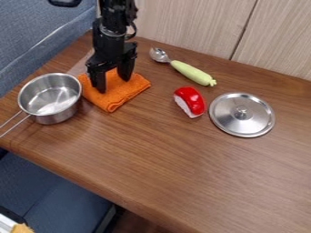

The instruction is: Move the orange cloth on the right side of the metal pot

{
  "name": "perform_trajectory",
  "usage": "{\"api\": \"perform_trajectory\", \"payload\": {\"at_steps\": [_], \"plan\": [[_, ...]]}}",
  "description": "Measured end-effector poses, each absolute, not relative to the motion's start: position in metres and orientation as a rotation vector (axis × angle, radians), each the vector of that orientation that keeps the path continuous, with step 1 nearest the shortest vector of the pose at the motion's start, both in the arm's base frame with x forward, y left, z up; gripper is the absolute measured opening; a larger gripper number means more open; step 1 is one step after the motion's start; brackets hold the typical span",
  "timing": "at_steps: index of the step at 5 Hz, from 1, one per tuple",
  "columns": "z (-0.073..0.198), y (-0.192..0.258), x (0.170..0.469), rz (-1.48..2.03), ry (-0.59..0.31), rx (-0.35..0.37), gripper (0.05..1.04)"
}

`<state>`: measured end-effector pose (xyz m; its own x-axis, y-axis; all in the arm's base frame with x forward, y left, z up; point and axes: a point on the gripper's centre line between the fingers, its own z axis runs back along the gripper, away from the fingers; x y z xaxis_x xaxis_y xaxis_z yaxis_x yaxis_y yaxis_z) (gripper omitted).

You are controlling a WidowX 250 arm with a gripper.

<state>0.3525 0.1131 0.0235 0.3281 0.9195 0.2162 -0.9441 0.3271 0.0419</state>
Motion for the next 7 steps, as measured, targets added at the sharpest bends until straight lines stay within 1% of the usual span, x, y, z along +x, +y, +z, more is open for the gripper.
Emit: {"api": "perform_trajectory", "payload": {"at_steps": [1, 2, 6, 7], "plan": [[0.023, 0.107, 0.338, 1.228, -0.150, 0.137, 1.000], [0.024, 0.103, 0.321, 1.218, -0.132, 0.137, 1.000], [0.020, 0.034, 0.248, 0.944, -0.083, 0.115, 1.000], [0.019, 0.019, 0.235, 0.878, -0.079, 0.108, 1.000]]}}
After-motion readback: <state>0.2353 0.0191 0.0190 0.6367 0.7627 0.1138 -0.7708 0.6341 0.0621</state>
